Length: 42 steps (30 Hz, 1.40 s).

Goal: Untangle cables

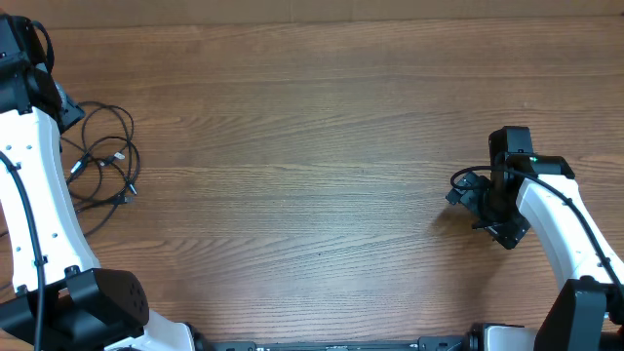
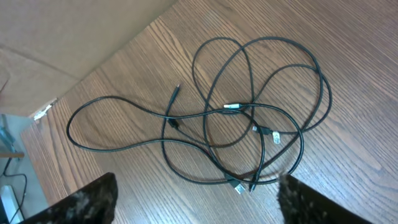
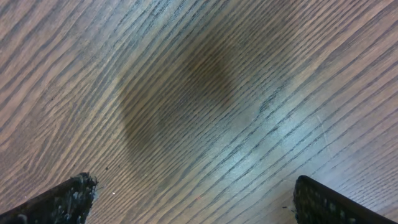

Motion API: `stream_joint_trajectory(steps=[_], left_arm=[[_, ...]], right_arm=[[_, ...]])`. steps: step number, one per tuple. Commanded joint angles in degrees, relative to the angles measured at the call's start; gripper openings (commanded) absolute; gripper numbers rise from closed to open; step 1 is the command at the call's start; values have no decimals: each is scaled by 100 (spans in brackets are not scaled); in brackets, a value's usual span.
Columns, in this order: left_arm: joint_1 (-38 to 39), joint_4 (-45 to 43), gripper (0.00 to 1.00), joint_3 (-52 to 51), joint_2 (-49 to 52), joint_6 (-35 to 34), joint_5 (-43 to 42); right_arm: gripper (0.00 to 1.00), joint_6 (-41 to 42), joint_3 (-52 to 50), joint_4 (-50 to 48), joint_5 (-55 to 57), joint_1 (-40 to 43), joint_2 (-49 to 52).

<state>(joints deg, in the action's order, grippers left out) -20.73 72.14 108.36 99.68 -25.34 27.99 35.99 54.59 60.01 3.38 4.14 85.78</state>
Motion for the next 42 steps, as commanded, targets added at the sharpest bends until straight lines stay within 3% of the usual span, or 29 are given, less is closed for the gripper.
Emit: stream_joint_trajectory(steps=[1, 5, 9, 12, 13, 15, 17, 20, 24, 28, 42], left_arm=[[7, 11, 88, 2, 17, 9, -367], [13, 13, 93, 2, 20, 9, -1023], [17, 9, 99, 2, 20, 50, -2334], [68, -103, 100, 2, 28, 938, -4120], [184, -140, 100, 2, 31, 1453, -5056], [358, -101, 100, 2, 31, 1832, -5484], [555, 20, 100, 2, 31, 2006, -5462], [907, 365, 99, 2, 31, 2164, -4959], [1360, 955, 100, 0, 33, 2103, -4063], [1661, 1432, 100, 0, 33, 1998, -3630], [1893, 2470, 100, -103, -44, 1755, -3246]], right_arm=[[100, -4, 13, -9, 13, 22, -24], [100, -2, 13, -13, -11, 22, -24], [100, -4, 13, -236, -538, 22, -24], [100, -59, 13, -726, -1558, 9, -24], [100, -387, 13, -1215, -2524, -52, -24], [100, -861, 13, -1792, -3606, -221, -24], [100, -1346, 13, -2227, -4251, -498, -24], [100, -2002, 15, -2422, -4234, -1058, -24], [100, -2549, 15, -2085, -3045, -1838, -24], [100, -2564, 22, -1941, -1818, -2238, -26], [100, -2225, 892, -1165, -1711, -1427, -560]])
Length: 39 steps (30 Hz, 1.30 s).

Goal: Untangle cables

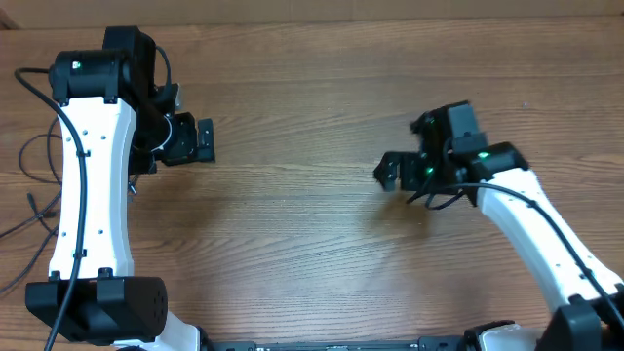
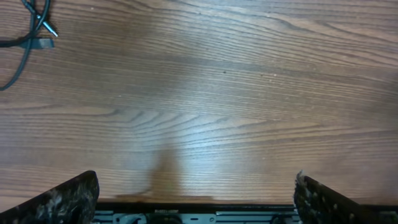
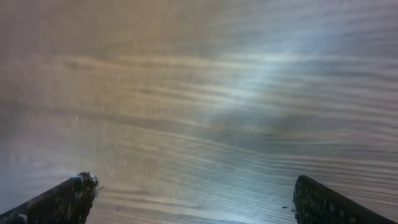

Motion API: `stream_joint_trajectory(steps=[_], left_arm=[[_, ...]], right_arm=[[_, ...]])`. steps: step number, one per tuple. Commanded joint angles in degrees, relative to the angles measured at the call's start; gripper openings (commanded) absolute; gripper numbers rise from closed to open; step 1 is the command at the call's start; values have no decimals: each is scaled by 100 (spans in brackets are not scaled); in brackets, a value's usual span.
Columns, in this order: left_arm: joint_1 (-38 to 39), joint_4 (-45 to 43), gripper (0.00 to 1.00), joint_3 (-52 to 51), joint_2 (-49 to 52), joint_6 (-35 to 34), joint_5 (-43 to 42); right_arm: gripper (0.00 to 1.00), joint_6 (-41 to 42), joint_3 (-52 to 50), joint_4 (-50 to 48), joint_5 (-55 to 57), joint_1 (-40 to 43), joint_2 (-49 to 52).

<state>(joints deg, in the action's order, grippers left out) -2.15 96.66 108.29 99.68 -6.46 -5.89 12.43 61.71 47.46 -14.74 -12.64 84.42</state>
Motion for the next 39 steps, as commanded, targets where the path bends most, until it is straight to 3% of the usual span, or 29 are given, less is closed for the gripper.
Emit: stream_joint_trajectory(steps=[1, 8, 12, 19, 20, 27, 39], left_arm=[[42, 17, 99, -144, -74, -162, 138], [79, -66, 100, -962, -732, -271, 197], [79, -651, 100, -1746, -1545, -398, 203], [79, -2341, 100, -3499, -3545, -560, 199], [81, -2758, 100, -3971, -4216, -553, 157], [79, -3445, 100, -4966, -6129, -684, 570], [79, -3348, 100, -4996, -6406, -686, 739]], right_arm=[[100, 129, 179, 151, 101, 343, -527], [100, 48, 160, 774, 138, 918, -1272], [100, -74, 48, 953, 334, 984, -1637], [100, -79, -632, 566, 376, 973, -2610], [100, -219, -815, 514, 369, 970, -2988], [100, -393, -1113, 800, 533, 973, -4291], [100, -393, -1113, 907, 529, 973, -4631]])
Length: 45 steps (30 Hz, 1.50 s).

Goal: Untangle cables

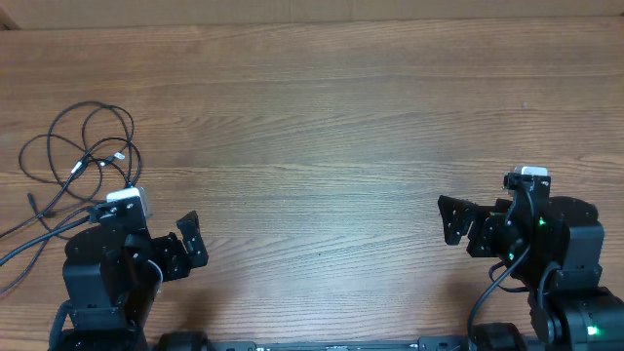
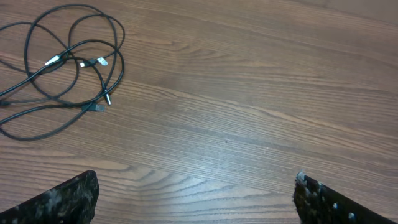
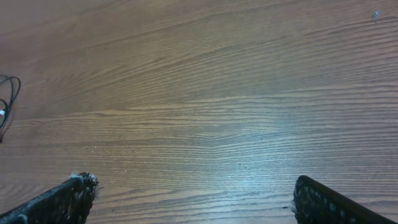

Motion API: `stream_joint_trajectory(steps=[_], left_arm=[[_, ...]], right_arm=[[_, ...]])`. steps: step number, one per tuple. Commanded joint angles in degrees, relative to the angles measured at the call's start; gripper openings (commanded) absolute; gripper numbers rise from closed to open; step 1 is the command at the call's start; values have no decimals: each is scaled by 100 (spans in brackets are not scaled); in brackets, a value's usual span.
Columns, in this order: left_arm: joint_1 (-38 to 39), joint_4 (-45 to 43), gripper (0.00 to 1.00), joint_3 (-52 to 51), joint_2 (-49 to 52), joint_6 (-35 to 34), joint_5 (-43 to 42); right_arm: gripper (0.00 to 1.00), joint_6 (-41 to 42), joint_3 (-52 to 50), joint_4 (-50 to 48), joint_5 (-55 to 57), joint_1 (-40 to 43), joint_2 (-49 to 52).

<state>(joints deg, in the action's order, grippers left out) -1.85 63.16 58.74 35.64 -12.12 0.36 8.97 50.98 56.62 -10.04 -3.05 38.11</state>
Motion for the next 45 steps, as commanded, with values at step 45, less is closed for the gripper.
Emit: stream_joint_trajectory(steps=[45], left_arm=[[48, 2, 100, -42, -2, -120, 114]], right_arm=[[100, -50, -2273, -2288, 164, -9, -3165]])
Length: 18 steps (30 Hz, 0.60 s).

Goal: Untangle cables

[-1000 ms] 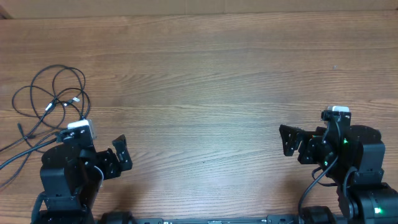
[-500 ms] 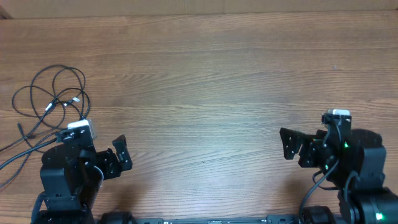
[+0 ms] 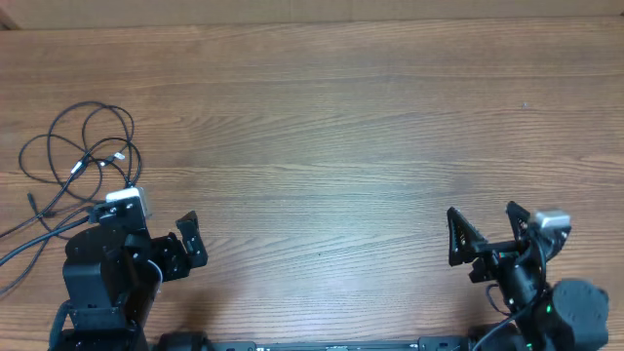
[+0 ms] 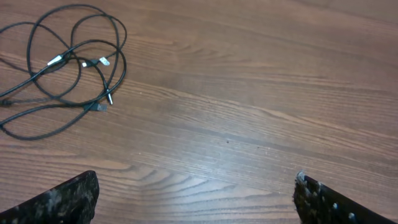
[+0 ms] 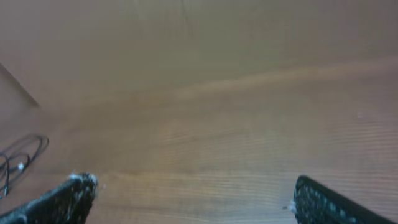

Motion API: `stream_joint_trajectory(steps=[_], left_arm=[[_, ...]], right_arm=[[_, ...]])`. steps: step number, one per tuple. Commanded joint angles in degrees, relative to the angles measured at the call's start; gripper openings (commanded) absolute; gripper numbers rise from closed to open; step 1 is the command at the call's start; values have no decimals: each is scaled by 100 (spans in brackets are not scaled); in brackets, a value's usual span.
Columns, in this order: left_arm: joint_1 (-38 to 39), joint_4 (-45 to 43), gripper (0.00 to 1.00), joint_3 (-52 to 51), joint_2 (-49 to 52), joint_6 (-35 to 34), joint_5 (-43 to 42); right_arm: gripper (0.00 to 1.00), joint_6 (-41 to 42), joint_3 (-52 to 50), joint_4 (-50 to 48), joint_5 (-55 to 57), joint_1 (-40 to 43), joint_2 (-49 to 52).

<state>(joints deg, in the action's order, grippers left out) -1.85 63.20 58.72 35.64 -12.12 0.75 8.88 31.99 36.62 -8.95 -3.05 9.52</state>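
A tangle of thin black cables (image 3: 86,161) with small white and metal plugs lies in loops at the table's left side. It also shows at the upper left of the left wrist view as the cables (image 4: 62,65), and faintly at the left edge of the blurred right wrist view as the cables (image 5: 15,163). My left gripper (image 3: 191,242) sits near the front edge, right of the cables and apart from them. It is open and empty, shown as the left gripper (image 4: 196,199). My right gripper (image 3: 485,234) is at the front right, far from the cables, open and empty, shown as the right gripper (image 5: 194,193).
The wooden table (image 3: 322,127) runs bare between the two arms. Its far edge meets a plain wall (image 5: 186,31). Both arm bases stand at the front edge, left and right.
The right arm has drawn back toward the front edge and its gripper has tilted up, so its view now reaches the far edge and wall. The left arm and cables are unchanged.
First my left gripper hung open over the tangle at the far left, while the right was low over the table at the right. Then both arms reached toward the middle. Later both were folded back at the front edge, open, with the cables lying at the left.
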Motion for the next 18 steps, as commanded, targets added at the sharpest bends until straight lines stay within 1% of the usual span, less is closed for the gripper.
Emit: stream_joint_trajectory(steps=[1, 6, 13, 15, 18], left_arm=[[48, -2, 100, -39, -2, -120, 74], [48, -2, 100, -39, -2, -120, 74], [48, -2, 99, -39, -2, -120, 74], [48, -2, 100, -39, -2, -120, 74], [48, -2, 100, -39, -2, -120, 74]], right_arm=[[100, -42, -509, -452, 52, -9, -391], [100, -42, -1237, -1447, 52, -11, -699], [100, -39, -2194, -3182, 33, -26, -754], [100, -39, -2404, -3506, 35, -31, -807], [100, -42, -2588, -3648, 37, -63, -942]])
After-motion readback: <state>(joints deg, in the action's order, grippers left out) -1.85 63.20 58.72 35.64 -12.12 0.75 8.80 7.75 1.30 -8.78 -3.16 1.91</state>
